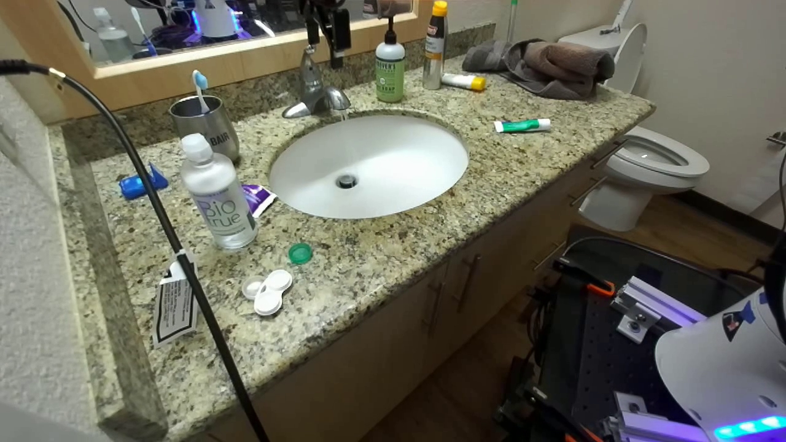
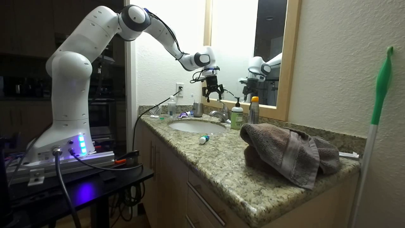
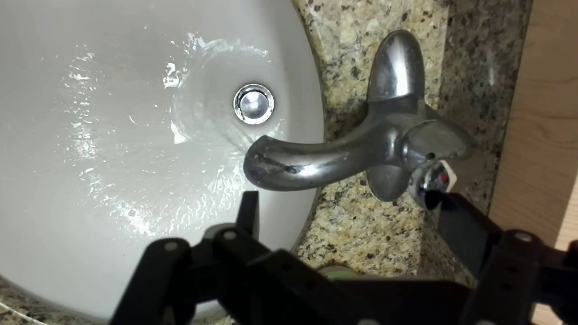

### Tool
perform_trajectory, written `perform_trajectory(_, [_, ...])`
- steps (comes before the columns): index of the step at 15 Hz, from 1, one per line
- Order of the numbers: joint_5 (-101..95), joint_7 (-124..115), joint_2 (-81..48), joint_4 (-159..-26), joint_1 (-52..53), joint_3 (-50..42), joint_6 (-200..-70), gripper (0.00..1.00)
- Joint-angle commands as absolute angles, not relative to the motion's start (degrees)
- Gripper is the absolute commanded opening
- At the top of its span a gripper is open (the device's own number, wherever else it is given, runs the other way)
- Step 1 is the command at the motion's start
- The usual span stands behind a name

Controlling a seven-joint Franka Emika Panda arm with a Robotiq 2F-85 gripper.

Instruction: Close the tap

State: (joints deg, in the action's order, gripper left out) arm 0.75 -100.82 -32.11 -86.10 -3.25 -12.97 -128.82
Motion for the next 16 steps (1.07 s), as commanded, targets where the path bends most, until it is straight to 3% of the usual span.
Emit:
perform_trajectory(1, [-0.1, -102.1, -33.8, -84.2, -3.8, -13.3, -126.1, 1.00])
perform_trajectory(5, [1.2, -100.3, -33.7, -84.6, -4.6, -12.2, -125.9, 1.00])
perform_trajectory(12, [-2.0, -100.9, -33.0, -87.8, -2.3, -13.3, -143.7, 1.00])
perform_trajectory(16, [-0.7, -100.9, -33.7, -86.3, -2.3, -13.0, -141.1, 1.00])
